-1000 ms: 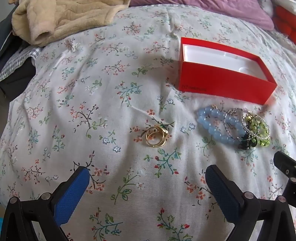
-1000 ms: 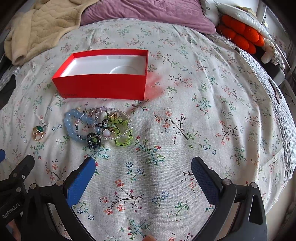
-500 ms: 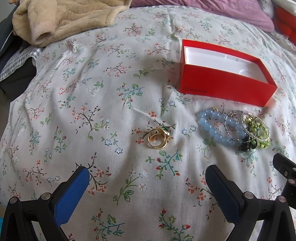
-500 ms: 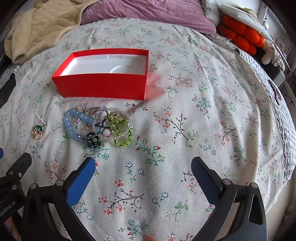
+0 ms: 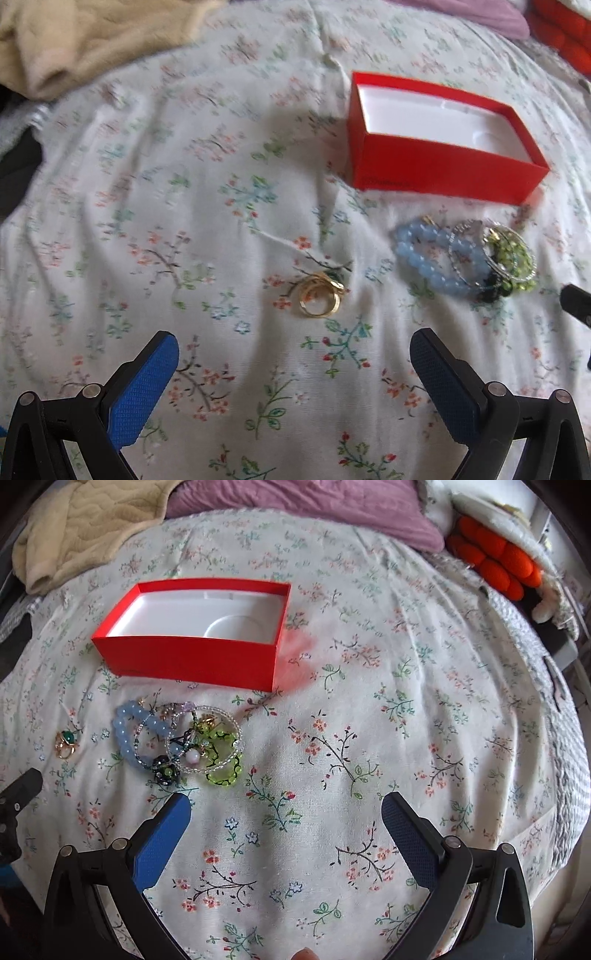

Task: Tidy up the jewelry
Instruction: 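Move the left gripper to the gold ring while the right gripper approaches the bracelet pile, then close the left gripper on the gold ring while the right gripper grasps the black charm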

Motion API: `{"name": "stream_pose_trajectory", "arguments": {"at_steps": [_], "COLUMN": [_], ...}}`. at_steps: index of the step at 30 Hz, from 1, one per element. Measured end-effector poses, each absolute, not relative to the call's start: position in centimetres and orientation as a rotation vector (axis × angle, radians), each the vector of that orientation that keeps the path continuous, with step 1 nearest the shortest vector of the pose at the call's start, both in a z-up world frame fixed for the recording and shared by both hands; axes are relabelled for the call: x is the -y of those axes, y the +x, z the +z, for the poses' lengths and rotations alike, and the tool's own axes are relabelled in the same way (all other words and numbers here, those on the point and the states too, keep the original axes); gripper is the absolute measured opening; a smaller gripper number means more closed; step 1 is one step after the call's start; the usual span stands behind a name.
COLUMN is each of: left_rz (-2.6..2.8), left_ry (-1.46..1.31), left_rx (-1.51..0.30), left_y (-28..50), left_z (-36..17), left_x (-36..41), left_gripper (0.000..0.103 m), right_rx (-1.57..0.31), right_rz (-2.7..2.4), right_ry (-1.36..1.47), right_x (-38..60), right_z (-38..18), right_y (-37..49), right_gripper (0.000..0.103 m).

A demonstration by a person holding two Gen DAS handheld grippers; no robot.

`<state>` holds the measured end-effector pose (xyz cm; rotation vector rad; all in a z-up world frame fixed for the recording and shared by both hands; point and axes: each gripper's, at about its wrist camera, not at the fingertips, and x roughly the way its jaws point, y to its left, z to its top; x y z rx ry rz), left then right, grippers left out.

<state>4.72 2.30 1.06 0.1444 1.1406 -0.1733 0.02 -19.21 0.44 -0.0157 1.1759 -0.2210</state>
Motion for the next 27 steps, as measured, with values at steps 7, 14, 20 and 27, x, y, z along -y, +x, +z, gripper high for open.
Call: {"name": "stream_pose_trajectory", "arguments": {"at_steps": [7,14,20,27], "left_rz": [-0.244,-0.335,-0.332,-0.302], "left_ry": [0.004,-0.084,-0.017,0.06], "left_rx": [-1.205,-1.273,-1.293,-1.263], "left_y": [7.6,9.4,9.5,9.3], "left_z": [-0.3,-2.1,-3.3,-3.4], "left_x": [-3.7,-2.9,-1.6,-0.7], "left_gripper": [0.102,0.081,0.064,0.031], "right_rx": [-1.208,-1.241,-1.262,-1.27], "right_rz": [-0.174,-0.103,-0.083,-0.051], "right_ry": [0.063,0.121,0.118,0.125], "right_x": [21.4,21.9,21.6,21.0], "right_z": [0.7,-0.5,-1.4,-1.4], "right_y": [2.2,4.1,5.0,5.2], "right_gripper": [0.103,0.103,0.103,0.101]}}
